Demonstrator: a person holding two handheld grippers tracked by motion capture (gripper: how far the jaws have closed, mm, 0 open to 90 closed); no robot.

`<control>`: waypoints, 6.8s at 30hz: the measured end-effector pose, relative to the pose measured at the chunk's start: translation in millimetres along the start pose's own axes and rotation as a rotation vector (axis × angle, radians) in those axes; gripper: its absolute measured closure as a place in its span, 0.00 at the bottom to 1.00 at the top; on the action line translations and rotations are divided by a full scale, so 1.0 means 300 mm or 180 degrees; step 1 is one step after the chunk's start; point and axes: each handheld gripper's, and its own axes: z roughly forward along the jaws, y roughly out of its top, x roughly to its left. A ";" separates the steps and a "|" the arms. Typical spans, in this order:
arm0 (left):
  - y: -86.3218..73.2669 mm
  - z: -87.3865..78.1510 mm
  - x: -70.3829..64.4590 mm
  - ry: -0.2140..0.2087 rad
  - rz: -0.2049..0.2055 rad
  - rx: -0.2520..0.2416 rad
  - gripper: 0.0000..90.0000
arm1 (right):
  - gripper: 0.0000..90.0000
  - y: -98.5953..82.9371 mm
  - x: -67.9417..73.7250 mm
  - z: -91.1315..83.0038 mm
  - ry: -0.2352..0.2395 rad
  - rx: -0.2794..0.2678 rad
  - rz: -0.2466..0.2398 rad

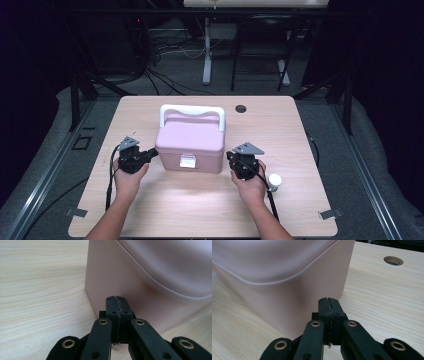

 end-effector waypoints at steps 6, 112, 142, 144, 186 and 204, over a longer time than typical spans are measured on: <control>0.000 0.003 -0.034 -0.0064 0.0092 -0.0026 1.00 | 1.00 0.003 -0.010 0.008 -0.0060 0.0011 -0.0003; -0.215 -0.294 -0.284 -0.0395 0.0259 0.0244 1.00 | 1.00 -0.208 0.115 -0.364 0.0239 0.0394 -0.0462; -0.108 -0.349 -0.227 -0.0410 0.0274 0.0114 0.76 | 0.83 -0.124 0.042 -0.418 0.0414 0.0226 -0.0348; -0.092 -0.350 -0.227 -0.0429 0.0282 0.0093 0.76 | 0.81 -0.109 0.033 -0.422 0.0422 0.0202 -0.0339; 0.060 -0.248 -0.278 -0.0776 0.0156 -0.0038 0.65 | 0.63 0.053 0.017 -0.371 0.0848 -0.0163 0.0001; 0.049 -0.263 -0.288 -0.0733 0.0188 -0.0105 0.79 | 0.76 0.048 0.026 -0.377 0.0796 -0.0250 -0.0130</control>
